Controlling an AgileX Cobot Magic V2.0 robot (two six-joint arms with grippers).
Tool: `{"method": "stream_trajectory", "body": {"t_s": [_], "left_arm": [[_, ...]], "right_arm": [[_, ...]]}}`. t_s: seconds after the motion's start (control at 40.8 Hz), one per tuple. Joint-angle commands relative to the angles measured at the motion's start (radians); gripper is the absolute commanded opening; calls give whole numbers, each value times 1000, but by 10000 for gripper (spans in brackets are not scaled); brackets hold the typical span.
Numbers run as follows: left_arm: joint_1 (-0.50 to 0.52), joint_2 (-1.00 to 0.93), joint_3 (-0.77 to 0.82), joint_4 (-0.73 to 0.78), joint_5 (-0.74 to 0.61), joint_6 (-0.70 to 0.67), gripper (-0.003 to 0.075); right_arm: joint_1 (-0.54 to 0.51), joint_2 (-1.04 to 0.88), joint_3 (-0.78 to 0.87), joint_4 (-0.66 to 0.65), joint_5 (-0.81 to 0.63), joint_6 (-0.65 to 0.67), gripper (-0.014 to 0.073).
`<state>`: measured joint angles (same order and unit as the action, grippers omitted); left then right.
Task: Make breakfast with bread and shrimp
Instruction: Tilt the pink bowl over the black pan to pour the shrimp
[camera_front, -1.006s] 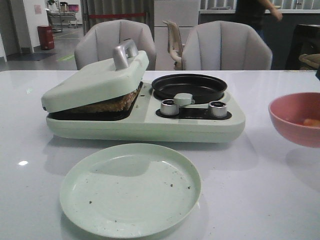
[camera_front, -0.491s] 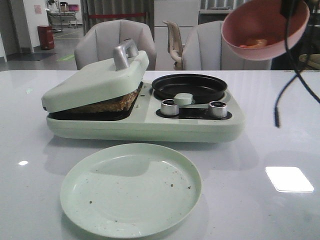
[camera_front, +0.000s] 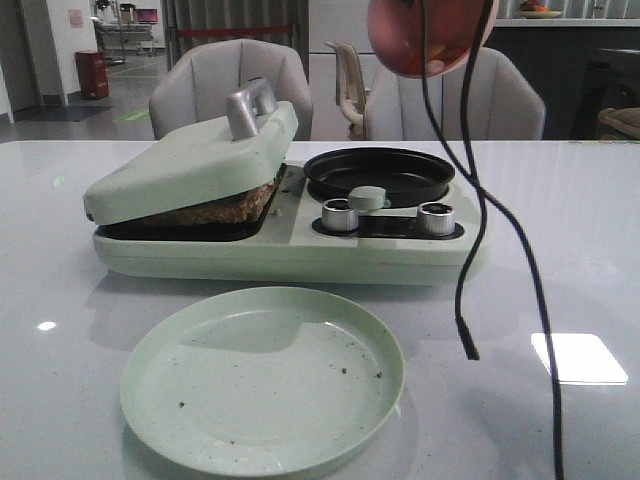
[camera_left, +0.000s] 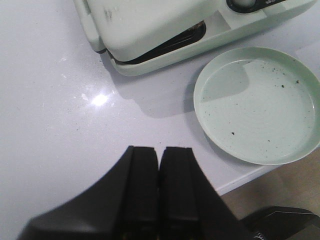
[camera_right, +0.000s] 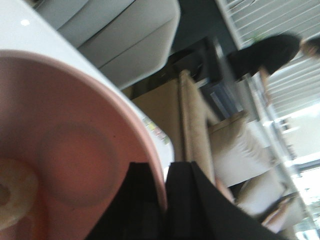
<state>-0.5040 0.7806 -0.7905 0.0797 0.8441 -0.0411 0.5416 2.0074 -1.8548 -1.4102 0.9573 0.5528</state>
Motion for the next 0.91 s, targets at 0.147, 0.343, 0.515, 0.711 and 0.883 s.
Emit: {"method": "stream_trajectory", "body": {"t_s": [0.147,0.343,0.515,0.711,0.883], "left_arm": [[-4,-2,-29,5,-71,-10,110],[-4,-2,-29,5,-71,-10,110],[-4,-2,-29,5,-71,-10,110],[-4,-2,-29,5,-71,-10,110],[-4,-2,-29,5,-73,-10,110]], "right_arm": [[38,-12,-38,-358,22,84,45],[42,-7,-39,-388,78,84,45],[42,-8,-40,-388,103,84,45],[43,-9,-96,-388,103,83,45],[44,-9,-139,-388,101,75,45]]}}
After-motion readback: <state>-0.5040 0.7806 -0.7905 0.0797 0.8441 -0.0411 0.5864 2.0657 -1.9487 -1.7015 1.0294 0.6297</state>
